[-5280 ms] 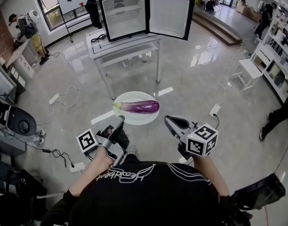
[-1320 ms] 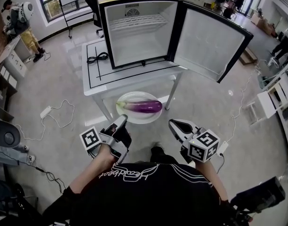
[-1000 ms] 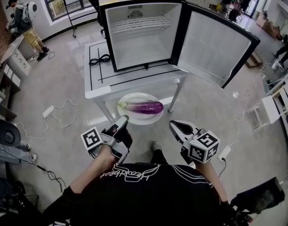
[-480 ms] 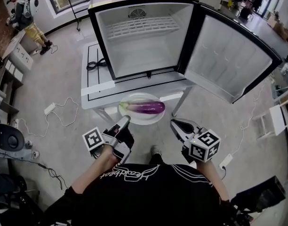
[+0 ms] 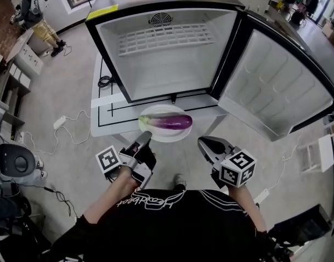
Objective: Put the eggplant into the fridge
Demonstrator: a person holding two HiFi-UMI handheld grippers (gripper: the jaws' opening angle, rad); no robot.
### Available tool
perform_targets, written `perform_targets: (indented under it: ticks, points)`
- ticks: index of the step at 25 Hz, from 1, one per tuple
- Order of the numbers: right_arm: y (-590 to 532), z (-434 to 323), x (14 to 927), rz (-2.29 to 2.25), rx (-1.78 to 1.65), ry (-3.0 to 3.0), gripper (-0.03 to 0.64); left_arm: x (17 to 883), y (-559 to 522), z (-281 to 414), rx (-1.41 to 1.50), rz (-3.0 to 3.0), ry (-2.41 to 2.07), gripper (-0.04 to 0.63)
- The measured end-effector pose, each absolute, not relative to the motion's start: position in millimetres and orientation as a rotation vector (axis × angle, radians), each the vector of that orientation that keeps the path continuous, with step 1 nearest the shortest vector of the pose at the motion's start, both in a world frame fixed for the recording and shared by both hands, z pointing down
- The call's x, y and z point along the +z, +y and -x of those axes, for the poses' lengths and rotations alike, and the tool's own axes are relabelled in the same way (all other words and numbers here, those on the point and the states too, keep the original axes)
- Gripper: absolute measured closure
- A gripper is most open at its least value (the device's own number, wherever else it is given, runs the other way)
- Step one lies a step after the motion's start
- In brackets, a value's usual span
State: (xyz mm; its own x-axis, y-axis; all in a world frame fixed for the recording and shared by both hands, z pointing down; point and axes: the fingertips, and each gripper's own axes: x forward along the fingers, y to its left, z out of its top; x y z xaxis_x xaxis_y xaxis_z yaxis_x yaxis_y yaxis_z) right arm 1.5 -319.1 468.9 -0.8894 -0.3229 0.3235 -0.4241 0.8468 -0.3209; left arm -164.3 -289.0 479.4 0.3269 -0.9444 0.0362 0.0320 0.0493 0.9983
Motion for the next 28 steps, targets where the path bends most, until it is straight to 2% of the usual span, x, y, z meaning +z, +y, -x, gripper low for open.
perform_targets:
  ticks: [14,28]
  points:
    - [-381.3,16.1,475.4,-0.385,0.524,-2.780,0.611,486.1,-351.9,169.7,-1.026,-1.260,-1.043,0.575]
    - [-396.3,40.1,484.8,-0.279,0.512,-2.781,0.611,493.0,-370.7,184.1,-1.080,-1.216,-1.106,0.575]
